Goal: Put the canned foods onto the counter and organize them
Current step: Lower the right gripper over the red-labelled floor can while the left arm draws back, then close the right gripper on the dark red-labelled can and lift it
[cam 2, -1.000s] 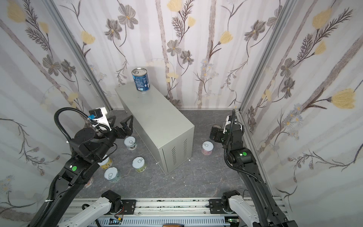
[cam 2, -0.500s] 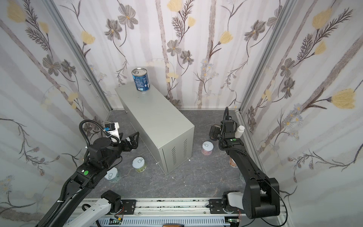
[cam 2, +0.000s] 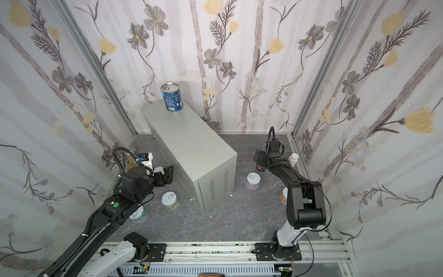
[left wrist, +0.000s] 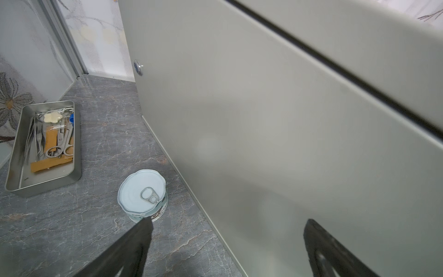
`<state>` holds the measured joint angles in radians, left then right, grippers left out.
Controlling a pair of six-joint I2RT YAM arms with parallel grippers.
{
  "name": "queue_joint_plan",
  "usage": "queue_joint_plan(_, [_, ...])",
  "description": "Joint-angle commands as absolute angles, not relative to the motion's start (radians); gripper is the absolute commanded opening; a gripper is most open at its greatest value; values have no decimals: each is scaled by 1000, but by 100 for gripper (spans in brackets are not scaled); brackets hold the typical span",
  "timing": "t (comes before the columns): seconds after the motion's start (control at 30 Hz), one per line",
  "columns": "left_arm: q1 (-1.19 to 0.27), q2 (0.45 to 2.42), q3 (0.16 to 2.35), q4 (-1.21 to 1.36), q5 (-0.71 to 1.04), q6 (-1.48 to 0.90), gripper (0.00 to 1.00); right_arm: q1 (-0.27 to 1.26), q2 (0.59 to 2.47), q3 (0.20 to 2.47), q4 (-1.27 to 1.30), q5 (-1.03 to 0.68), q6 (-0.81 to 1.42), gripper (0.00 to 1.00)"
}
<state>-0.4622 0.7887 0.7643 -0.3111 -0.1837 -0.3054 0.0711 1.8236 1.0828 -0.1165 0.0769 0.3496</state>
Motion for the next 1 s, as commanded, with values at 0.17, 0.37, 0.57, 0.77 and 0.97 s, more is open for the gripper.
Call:
queue_joint_plan(0.17, [-462,813,769,-268,-205,-305,100,69,1914,1133,-68,62,347,99])
queue_joint_plan(0.37, [-462,845,780,-252,-203,-299,100,68,1938,1161,-92,64,335,95])
queue_joint_plan(0.57, [-460,852,772,-240,-202,-295,100,68,1954,1167,-116,50,329,92])
queue_joint_plan(0.77, [-460,838,756,-234,-196,-294,100,68,1981,1196,-156,55,313,88])
queue_joint_plan(0.97, [-460,812,752,-233,-193,-284,100,68,1982,1195,-160,72,308,78])
